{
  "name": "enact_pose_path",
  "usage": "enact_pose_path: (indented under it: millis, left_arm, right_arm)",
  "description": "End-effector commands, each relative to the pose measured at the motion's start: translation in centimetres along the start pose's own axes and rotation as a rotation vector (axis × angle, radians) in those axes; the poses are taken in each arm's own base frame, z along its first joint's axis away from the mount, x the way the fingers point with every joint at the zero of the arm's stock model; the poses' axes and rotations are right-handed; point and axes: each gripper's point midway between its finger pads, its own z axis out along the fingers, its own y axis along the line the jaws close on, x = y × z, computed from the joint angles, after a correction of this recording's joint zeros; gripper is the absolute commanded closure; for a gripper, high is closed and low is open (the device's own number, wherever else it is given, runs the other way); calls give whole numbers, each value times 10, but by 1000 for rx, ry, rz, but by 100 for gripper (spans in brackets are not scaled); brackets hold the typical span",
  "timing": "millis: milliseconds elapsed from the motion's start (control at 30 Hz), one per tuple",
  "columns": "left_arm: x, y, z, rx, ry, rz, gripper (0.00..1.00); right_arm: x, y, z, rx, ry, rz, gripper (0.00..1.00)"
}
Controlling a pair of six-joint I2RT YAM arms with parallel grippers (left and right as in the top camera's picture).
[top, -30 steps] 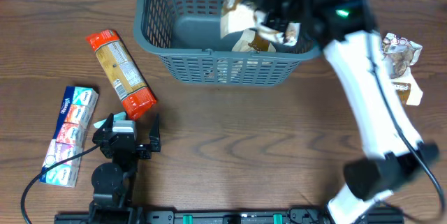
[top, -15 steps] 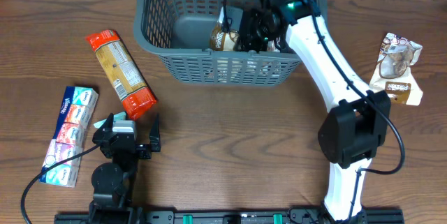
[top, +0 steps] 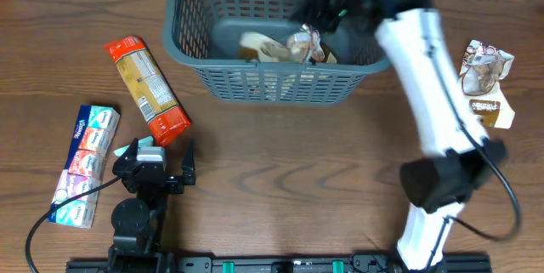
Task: Pack container
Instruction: 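Carry the pouch into the basket and release it, then reach the right gripper to the last pouch and grasp it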
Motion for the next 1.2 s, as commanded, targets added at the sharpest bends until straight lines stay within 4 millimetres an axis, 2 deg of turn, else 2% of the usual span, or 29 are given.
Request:
enact_pose_path:
  millis: [0,67,100,200,300,433,567,600,667,733,1000,1167]
  left_arm:
    - [19,3,2,-18,55,14,1]
    - [19,3,2,-18,55,14,2]
    - [19,3,2,-18,55,14,1]
    - [19,3,2,-18,55,14,1]
    - [19,3,2,-18,55,14,1]
    - [19,3,2,-18,55,14,1]
    - [19,3,2,-18,55,14,1]
    - [19,3,2,-18,55,14,2]
    - [19,3,2,-18,55,14,1]
    - [19,3,2,-18,55,14,1]
    - [19,3,2,-19,55,-37,1]
    - [19,3,2,-21,55,-76,1]
  right_arm:
    - [-30,-63,-131,311,-128,217,40]
    - [-1,-89,-172,449,-85,372,34]
    - [20,-98,-191,507,-51,454,34]
    - [85,-110,-231,592,70,643,30]
    - [151,-112,-257,632,199,808,26]
    - [224,-113,-276,644,340,969,20]
    - [287,-112,-270,589,465,1079,18]
    - [300,-111,-266,568,493,1099,15]
    - [331,-111,-257,535,551,1155,2]
    - [356,-109,-244,491,593,1202,1]
    - [444,-98,-193,402,791,1345,1]
    - [483,-94,-163,368,849,1388,1]
